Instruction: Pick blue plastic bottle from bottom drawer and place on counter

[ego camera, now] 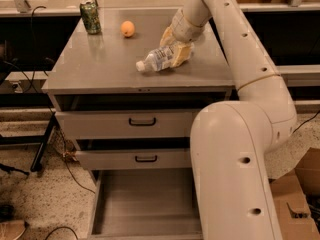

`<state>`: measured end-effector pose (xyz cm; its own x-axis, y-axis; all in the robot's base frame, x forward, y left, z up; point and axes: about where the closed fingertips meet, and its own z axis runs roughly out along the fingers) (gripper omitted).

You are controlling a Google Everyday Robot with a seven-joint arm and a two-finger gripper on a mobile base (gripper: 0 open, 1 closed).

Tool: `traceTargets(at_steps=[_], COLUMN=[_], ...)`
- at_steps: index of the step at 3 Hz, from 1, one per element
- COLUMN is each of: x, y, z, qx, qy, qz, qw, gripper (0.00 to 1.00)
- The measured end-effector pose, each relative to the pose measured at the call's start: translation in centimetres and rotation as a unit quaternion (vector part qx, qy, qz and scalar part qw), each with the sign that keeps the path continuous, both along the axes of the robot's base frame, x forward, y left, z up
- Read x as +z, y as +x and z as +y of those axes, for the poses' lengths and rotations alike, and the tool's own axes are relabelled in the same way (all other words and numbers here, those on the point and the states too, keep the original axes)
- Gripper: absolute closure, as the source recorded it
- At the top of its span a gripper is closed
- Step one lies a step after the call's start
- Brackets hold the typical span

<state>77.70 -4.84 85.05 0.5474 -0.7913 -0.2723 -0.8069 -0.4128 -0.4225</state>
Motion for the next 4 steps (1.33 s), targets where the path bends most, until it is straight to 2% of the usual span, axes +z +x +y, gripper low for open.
traceTargets(at_steps=[1,2,3,4], x=[0.0,0.3,3.1,7.4], y=[0.4,0.6,0.6,-0.3], z=[0.0,0.0,-2.2,-5.8], qx=[-0.003,-0.006,-0.027,-0.059], qy=[-0.001,-0.003,-0.004,-0.013], qz=[0.000,-0.003,-0.031,-0.068], qw=[1.0000,1.0000,0.9992,0.9959], gripper=[0.00,0.00,0.00,0.00])
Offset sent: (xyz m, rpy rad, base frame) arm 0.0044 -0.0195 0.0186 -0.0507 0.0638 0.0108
